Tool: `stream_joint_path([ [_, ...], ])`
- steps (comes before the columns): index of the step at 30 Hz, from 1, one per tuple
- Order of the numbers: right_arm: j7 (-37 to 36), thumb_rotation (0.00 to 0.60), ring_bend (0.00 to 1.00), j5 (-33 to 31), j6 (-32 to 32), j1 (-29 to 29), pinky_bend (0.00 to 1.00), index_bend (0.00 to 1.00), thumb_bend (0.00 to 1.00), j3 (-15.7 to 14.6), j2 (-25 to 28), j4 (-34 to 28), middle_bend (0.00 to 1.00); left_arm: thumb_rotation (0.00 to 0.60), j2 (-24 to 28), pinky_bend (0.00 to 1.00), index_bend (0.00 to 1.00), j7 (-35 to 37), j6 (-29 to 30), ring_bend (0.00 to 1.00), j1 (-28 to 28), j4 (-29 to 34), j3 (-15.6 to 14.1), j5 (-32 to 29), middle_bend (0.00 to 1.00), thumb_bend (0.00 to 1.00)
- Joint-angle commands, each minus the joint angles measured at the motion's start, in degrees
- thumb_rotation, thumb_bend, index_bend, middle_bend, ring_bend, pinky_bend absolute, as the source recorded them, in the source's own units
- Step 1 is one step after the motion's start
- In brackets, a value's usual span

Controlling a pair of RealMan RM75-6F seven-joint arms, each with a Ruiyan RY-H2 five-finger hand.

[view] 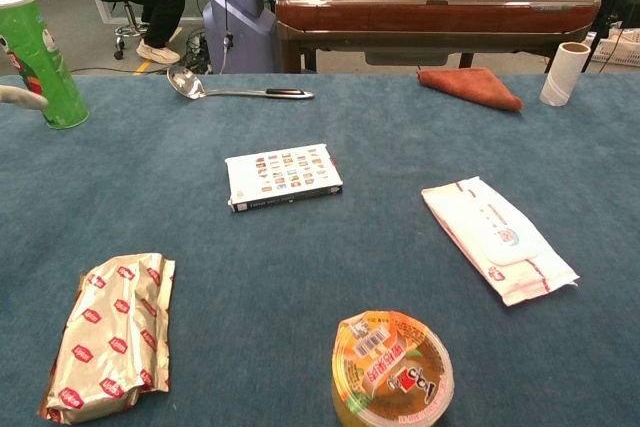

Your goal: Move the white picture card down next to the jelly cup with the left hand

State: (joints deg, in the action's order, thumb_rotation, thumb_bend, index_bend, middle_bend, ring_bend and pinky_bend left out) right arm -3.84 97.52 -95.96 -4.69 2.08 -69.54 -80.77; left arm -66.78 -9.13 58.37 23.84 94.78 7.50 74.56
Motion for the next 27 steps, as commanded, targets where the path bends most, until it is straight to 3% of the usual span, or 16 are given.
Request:
stream_joint_path([
  [1,-0.18,0.600,0.36,0.10,-0.12,-0.03,0.37,0.40,0.28,0.09,0.12,-0.07,0.48,0.600,-4.63,0.91,0.07,-3.02,-5.24,0.68,5.07,-3.04,2.62,-5.31,0.82,0.43],
  [8,-0.98,0.600,0.36,-0.35,0.54,-0.36,0.37,0.40,0.27,0.32,0.53,-0.20,0.48,0.600,-10.02,0.94,0.09,-6.63,-11.79,0.75,12.34,-8.40,4.79,-12.46,0.91,0.47],
  [17,-1.72,0.600,0.36,-0.83,0.13,-0.06,0.37,0.40,0.28,0.57,0.99,-0.72,0.48,0.600,-15.13,0.94,0.08,-9.47,-16.62,0.76,19.02,-14.69,5.14,-18.46,0.95,0.56],
  [27,-2.83,0.600,0.36,-0.91,0.63,-0.21,0.37,0.40,0.28,0.47,1.37,-0.82,0.48,0.600,-17.82,0.98,0.16,-11.65,-18.71,0.87,24.81,-15.69,6.01,-24.87,1.00,0.68],
])
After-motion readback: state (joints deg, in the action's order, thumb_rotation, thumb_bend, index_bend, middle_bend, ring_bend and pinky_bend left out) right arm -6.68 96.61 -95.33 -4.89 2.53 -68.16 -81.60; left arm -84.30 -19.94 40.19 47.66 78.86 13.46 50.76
